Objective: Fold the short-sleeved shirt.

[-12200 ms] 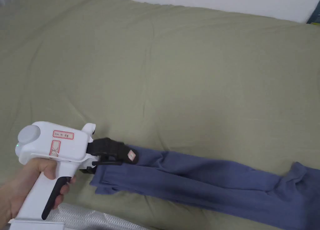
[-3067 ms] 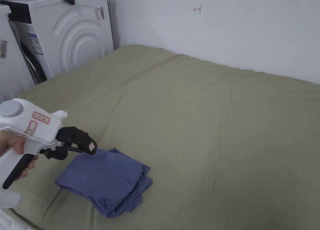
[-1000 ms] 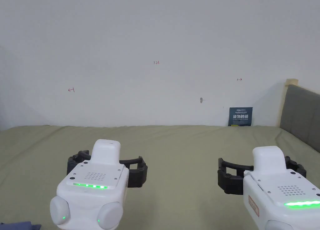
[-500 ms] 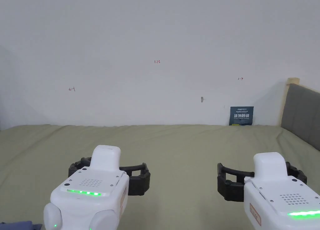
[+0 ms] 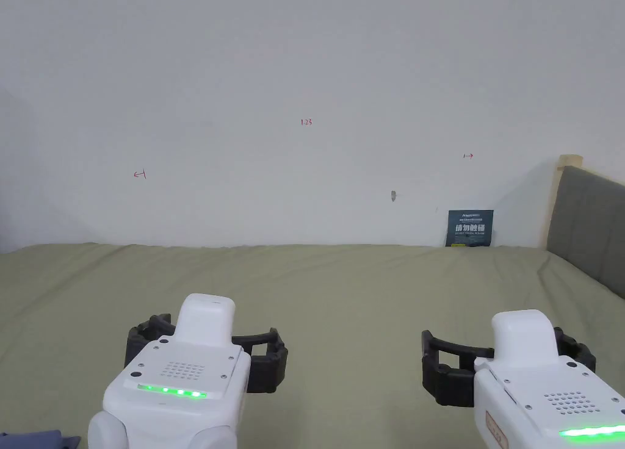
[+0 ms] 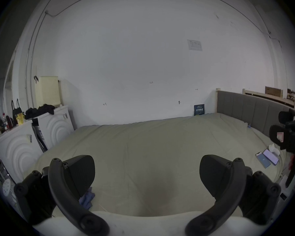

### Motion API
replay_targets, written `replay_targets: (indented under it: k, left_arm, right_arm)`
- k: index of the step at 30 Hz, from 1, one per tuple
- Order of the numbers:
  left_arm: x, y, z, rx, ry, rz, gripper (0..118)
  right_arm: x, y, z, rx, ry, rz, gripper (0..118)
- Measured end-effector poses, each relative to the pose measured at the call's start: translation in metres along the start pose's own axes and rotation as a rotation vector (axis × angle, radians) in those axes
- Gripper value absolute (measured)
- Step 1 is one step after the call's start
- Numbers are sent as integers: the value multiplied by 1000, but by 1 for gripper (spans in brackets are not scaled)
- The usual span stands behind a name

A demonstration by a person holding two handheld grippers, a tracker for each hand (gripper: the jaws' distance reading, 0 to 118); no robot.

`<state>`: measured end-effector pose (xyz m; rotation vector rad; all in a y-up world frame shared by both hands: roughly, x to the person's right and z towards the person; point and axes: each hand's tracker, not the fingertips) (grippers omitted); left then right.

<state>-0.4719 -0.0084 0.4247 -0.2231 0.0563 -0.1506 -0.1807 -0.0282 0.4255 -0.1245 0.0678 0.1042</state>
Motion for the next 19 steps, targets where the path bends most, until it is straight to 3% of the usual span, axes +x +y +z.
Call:
replay_targets:
  k: [3, 7, 14, 19]
  left_arm:
    - [-2, 4, -5, -92, -39, 34, 118]
    - [-1, 6, 2, -13, 29, 45, 118]
    - [-11, 15, 5, -30, -50, 106, 118]
    - [-9, 12, 6, -11, -35, 69, 118]
  right_arm:
    - [1, 0, 1, 3, 10, -13, 118]
    - [1, 0, 3, 8, 5, -13, 118]
    - [-3, 1, 5, 10, 10, -2, 118]
    - [-5, 2, 5, 14, 5, 7, 118]
